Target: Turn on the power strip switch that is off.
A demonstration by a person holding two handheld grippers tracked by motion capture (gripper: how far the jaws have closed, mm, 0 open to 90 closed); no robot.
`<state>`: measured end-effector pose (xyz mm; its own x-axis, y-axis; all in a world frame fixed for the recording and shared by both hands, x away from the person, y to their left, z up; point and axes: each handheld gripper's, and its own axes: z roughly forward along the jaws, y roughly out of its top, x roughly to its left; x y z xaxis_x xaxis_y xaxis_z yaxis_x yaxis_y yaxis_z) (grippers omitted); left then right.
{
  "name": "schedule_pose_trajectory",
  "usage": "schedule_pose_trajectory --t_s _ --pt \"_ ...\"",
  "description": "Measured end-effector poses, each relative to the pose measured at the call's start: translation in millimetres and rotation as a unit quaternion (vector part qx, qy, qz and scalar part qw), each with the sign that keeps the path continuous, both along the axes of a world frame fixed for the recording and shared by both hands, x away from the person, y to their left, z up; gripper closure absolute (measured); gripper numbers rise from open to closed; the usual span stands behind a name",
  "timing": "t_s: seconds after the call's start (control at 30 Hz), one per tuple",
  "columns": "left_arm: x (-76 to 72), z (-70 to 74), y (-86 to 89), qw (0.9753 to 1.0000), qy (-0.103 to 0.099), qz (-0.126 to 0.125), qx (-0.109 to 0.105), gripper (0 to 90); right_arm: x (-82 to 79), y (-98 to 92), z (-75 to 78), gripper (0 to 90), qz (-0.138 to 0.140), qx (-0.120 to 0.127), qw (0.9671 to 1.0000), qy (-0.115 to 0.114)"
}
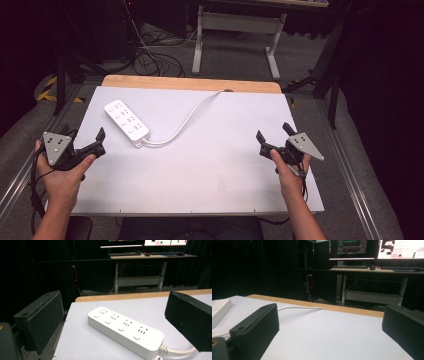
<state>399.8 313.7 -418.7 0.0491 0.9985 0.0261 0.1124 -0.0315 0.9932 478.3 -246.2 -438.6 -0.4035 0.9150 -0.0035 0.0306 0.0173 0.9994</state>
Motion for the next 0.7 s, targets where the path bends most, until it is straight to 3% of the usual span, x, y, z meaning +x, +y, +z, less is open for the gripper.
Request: schedule_pose_trajectory --t_s 0.7 --pt "0.6 -0.8 -0.9 1.0000 0.002 -0.003 0.000 3.5 0.8 0.2 -0.8 1.1 0.000 -0.006 1.0000 -0.001"
